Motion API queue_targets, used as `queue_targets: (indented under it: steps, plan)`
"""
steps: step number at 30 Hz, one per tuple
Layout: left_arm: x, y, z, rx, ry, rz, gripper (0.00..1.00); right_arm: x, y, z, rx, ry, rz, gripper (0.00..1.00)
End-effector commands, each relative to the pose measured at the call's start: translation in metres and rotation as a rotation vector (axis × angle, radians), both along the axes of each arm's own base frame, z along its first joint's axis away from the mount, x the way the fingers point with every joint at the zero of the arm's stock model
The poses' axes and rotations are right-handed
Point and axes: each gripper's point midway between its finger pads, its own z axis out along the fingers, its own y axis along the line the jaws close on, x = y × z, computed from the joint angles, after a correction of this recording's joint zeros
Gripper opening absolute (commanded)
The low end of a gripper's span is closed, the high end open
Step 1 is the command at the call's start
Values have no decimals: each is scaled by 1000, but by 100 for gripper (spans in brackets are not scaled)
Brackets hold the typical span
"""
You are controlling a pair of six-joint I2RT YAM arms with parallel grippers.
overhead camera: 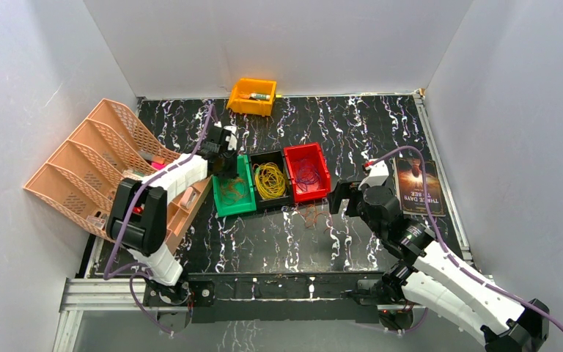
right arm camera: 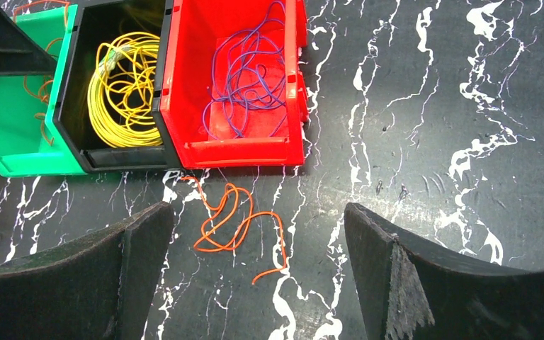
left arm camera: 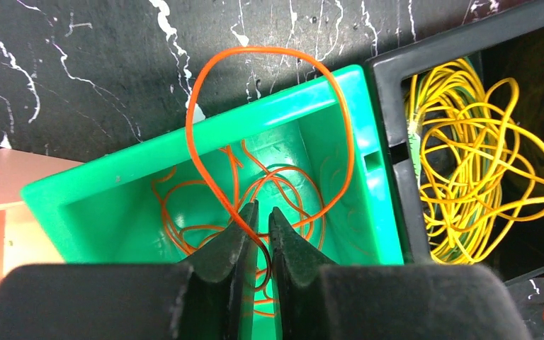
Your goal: Untangle the cables
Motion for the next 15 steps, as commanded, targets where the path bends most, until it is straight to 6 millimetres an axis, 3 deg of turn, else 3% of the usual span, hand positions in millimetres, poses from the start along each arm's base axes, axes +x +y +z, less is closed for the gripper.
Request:
queue_targets:
  steps: [1, 4, 10, 15]
  plan:
    - [10, 2, 47, -14, -107, 3, 10, 2, 7, 8, 45, -18, 11, 98]
    - [8, 7, 59, -3, -129, 9, 12, 3, 10, 6, 50, -13, 18, 98]
    - [-1, 22, 71, 49, -145, 39, 24, 3, 17, 2, 51, 6, 42, 98]
    - [-8, 25, 72, 50, -140, 39, 12, 3, 22, 0, 52, 14, 57, 98]
